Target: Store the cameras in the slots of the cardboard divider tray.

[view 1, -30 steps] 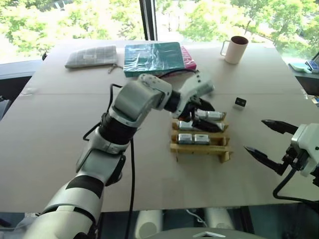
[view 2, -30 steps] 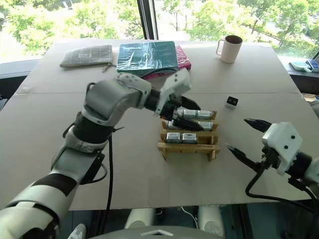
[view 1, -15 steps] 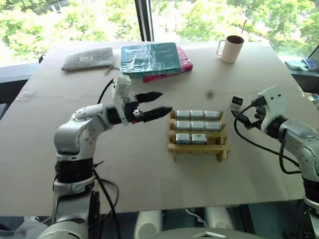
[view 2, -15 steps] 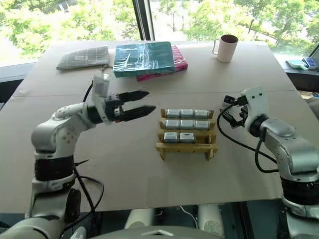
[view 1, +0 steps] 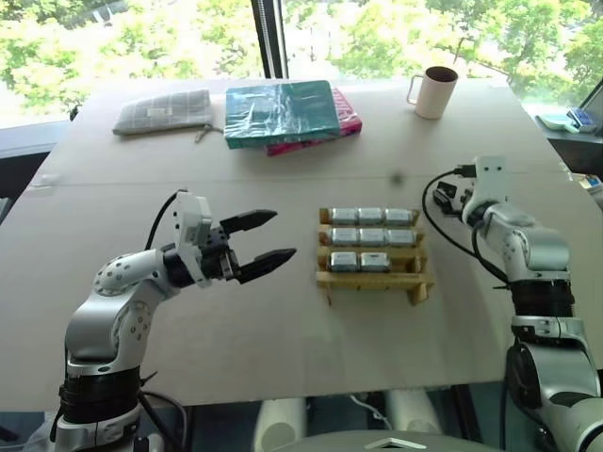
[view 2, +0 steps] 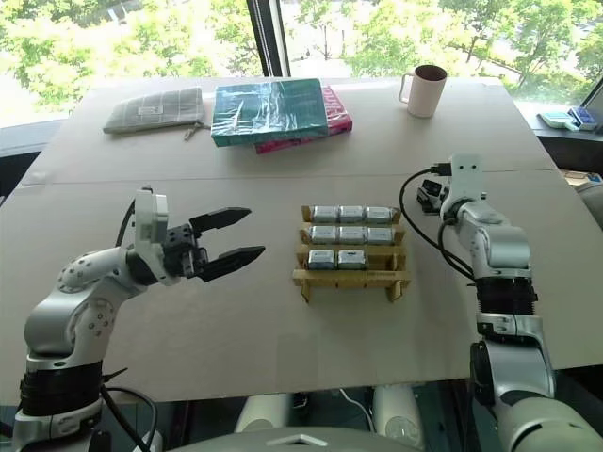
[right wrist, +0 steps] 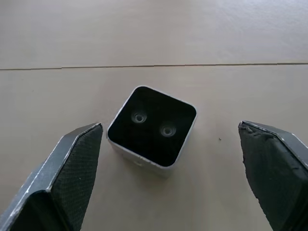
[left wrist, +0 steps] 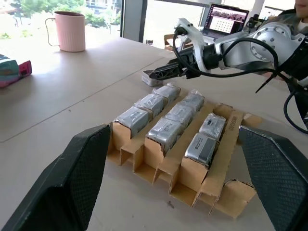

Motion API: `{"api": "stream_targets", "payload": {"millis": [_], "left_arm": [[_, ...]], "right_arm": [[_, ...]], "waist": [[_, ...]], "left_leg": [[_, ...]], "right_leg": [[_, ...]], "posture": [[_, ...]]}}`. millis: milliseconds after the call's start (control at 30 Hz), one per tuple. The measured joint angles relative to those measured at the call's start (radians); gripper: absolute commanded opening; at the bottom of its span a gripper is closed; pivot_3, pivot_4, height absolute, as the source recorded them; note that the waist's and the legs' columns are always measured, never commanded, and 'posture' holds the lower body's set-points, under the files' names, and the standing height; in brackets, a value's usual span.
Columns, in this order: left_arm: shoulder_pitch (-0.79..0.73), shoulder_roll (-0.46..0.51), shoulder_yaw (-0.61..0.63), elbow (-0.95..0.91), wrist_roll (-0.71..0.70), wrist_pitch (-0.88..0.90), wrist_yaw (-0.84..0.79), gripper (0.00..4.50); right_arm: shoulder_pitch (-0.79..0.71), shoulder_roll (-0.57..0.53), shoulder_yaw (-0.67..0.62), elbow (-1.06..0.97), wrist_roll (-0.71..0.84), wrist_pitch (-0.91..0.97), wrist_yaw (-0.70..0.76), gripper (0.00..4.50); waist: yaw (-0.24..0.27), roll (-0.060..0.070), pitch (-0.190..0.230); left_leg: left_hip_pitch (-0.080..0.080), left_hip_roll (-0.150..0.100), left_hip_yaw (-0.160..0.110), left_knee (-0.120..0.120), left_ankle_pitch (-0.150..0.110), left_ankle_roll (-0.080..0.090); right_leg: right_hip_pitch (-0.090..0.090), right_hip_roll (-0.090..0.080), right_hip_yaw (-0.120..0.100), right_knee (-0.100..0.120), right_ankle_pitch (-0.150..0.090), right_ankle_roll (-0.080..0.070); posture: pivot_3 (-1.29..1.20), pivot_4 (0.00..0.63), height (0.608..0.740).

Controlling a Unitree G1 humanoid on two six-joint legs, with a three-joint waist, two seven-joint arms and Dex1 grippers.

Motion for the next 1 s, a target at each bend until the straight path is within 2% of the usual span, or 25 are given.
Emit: {"api": "stream_targets", "payload": {"millis": [200, 233, 267, 367, 400, 567, 667, 733, 867, 933, 1000], "left_arm": [[-0.032, 0.013, -0.014, 0.003, -0.007, -0.016, 0.012, 4.40], [-0.039, 0.013, -0.022, 0.003, -0.008, -0.017, 0.014, 4.50], [-0.046, 0.012, -0.030, 0.003, -0.008, -0.017, 0.019, 4.50], [-0.059, 0.006, -0.038, 0.003, -0.026, -0.013, 0.042, 4.50], [-0.066, 0.005, -0.038, 0.003, -0.038, -0.007, 0.053, 4.50], [-0.079, 0.003, -0.053, 0.003, -0.077, 0.019, 0.073, 4.50], [-0.117, 0.000, -0.080, -0.013, -0.104, 0.089, 0.137, 4.50], [-0.181, -0.006, -0.112, -0.027, -0.155, 0.219, 0.231, 4.50], [-0.310, -0.028, -0.128, -0.036, -0.264, 0.445, 0.382, 4.50], [-0.421, -0.098, -0.122, 0.012, -0.389, 0.593, 0.467, 4.50], [-0.489, -0.166, -0.115, 0.074, -0.470, 0.677, 0.538, 4.50]], "right_arm": [[-0.072, 0.038, -0.003, 0.172, -0.030, -0.099, -0.007, 4.50], [-0.076, 0.046, -0.003, 0.188, -0.032, -0.112, -0.008, 3.95], [-0.081, 0.052, -0.004, 0.203, -0.033, -0.121, -0.009, 3.68], [-0.083, 0.063, -0.009, 0.223, -0.037, -0.140, -0.015, 2.31], [-0.083, 0.063, -0.009, 0.226, -0.039, -0.147, -0.015, 2.17], [-0.056, 0.045, 0.010, 0.188, -0.068, -0.151, -0.004, 2.09], [0.058, -0.041, 0.095, 0.013, -0.123, -0.194, 0.074, 2.09], [0.180, -0.181, 0.175, -0.211, -0.175, -0.313, 0.206, 2.09], [0.277, -0.339, 0.240, -0.508, -0.204, -0.461, 0.395, 2.09], [0.319, -0.416, 0.274, -0.643, -0.237, -0.517, 0.476, 2.09], [0.325, -0.439, 0.298, -0.721, -0.246, -0.543, 0.527, 2.09]], "waist": [[0.000, 0.000, 0.000], [0.000, 0.000, 0.000], [0.000, 0.000, 0.000], [0.000, 0.000, 0.000], [0.000, 0.000, 0.000], [0.002, 0.001, 0.000], [0.010, 0.002, 0.001], [0.009, 0.003, 0.002], [0.000, 0.003, 0.003], [0.002, 0.003, 0.003], [0.001, 0.002, 0.003]], "left_leg": [[0.000, 0.000, 0.002, 0.000, 0.000, 0.000], [0.000, 0.000, 0.002, -0.001, 0.000, 0.000], [0.000, 0.000, 0.002, -0.001, 0.000, 0.000], [0.000, 0.000, 0.002, -0.001, 0.000, 0.000], [0.000, 0.000, 0.001, -0.001, 0.000, 0.000], [0.000, 0.000, 0.001, -0.001, 0.000, 0.000], [-0.002, -0.001, 0.000, -0.002, 0.000, 0.000], [-0.002, -0.001, 0.000, -0.002, 0.000, 0.001], [0.000, 0.000, -0.001, -0.002, 0.000, 0.000], [0.001, 0.000, -0.002, -0.001, 0.000, 0.000], [0.001, 0.000, -0.001, 0.000, 0.000, 0.000]], "right_leg": [[0.000, 0.000, 0.000, 0.000, 0.000, 0.000], [0.000, 0.000, 0.000, 0.000, 0.000, 0.000], [0.000, 0.000, 0.000, 0.000, 0.000, 0.000], [0.000, 0.000, 0.001, 0.000, 0.000, 0.000], [0.000, 0.000, 0.001, 0.000, 0.000, 0.000], [0.000, 0.000, 0.000, -0.001, 0.000, 0.000], [0.000, -0.001, 0.000, -0.002, 0.000, 0.000], [0.000, -0.001, 0.000, -0.003, 0.000, 0.001], [0.000, 0.001, 0.000, -0.004, -0.003, 0.005], [0.001, 0.001, 0.000, -0.003, -0.003, 0.005], [0.001, 0.001, 0.000, -0.003, -0.003, 0.005]], "posture": [[0.00, 0.150, 0.740], [0.00, 0.150, 0.740], [0.00, 0.150, 0.740], [0.00, 0.150, 0.740], [0.00, 0.150, 0.740], [0.00, 0.150, 0.740], [0.00, 0.150, 0.740], [0.00, 0.150, 0.740], [0.00, 0.150, 0.740], [0.00, 0.150, 0.740], [0.00, 0.150, 0.740]]}}
